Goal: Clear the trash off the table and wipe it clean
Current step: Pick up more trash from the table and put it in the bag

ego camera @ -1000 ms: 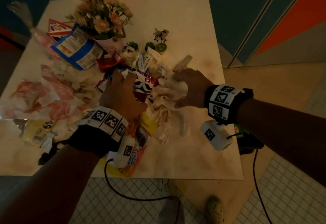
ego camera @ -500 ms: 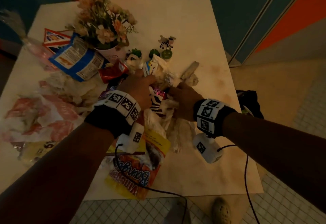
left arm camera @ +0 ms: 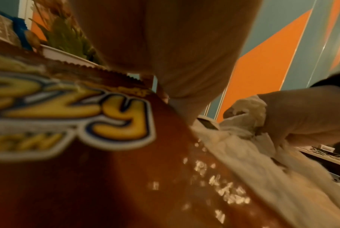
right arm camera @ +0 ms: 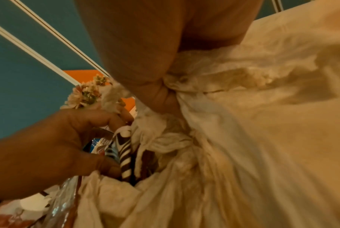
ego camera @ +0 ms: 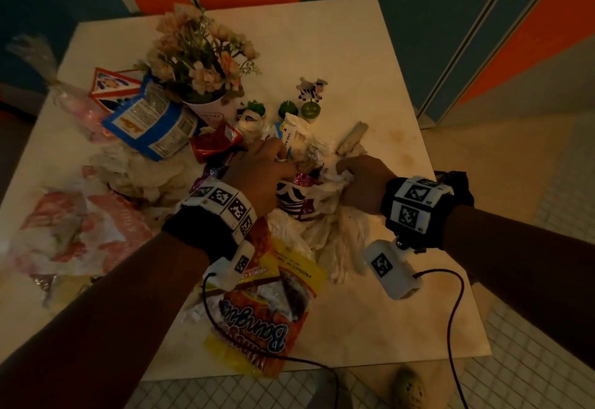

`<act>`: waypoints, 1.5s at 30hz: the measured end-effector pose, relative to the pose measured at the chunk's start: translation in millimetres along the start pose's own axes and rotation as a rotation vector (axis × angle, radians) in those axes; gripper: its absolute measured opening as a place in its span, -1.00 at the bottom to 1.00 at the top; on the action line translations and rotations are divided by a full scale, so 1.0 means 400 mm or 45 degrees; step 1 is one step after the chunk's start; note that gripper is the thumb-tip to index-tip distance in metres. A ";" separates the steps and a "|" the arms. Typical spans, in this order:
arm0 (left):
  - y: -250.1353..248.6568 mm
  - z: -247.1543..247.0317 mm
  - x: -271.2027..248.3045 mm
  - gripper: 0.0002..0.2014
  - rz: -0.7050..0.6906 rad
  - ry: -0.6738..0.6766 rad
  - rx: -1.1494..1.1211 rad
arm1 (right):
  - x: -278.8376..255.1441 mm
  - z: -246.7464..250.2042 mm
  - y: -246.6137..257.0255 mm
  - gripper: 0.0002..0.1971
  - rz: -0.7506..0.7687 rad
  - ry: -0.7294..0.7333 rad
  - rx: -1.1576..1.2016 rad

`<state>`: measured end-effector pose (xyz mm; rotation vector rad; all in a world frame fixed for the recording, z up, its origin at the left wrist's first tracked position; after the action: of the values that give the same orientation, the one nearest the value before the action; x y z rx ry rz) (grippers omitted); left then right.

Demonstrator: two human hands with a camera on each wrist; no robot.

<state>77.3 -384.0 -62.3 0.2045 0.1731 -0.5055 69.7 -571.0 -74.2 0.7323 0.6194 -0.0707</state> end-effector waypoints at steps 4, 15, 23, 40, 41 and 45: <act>0.025 0.028 0.011 -0.75 0.031 -0.141 -0.090 | -0.005 0.018 0.013 -0.57 -0.031 -0.121 0.110; 0.093 0.119 -0.001 -0.85 0.319 -0.336 -0.511 | -0.039 0.114 0.021 -0.74 0.062 -0.437 0.481; 0.093 0.175 0.002 -0.77 0.518 -0.468 -0.808 | -0.070 0.132 0.016 -0.60 0.170 -0.511 0.736; -0.056 0.306 0.051 -0.78 0.803 -0.238 -1.502 | -0.180 0.256 -0.061 -0.65 0.335 -0.732 0.791; -0.081 0.313 0.051 -0.79 0.775 -0.245 -1.530 | -0.205 0.273 -0.085 -0.58 0.322 -0.745 0.780; -0.220 0.351 0.052 -0.80 0.712 -0.126 -1.759 | -0.285 0.341 -0.208 -0.55 0.215 -0.776 0.773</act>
<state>67.6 -501.9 55.6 -1.0977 0.3191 0.2329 22.5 -738.2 16.7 1.2784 -0.0664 -0.3223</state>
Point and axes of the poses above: each hand's wrist, its own x-axis towards the middle knuckle, its own z-axis out of the back of the hand, y = z × x, the point moved 2 cm from there along x, towards the middle knuckle, and after that the axes turned 15 degrees about x, right-handed, at the moved point
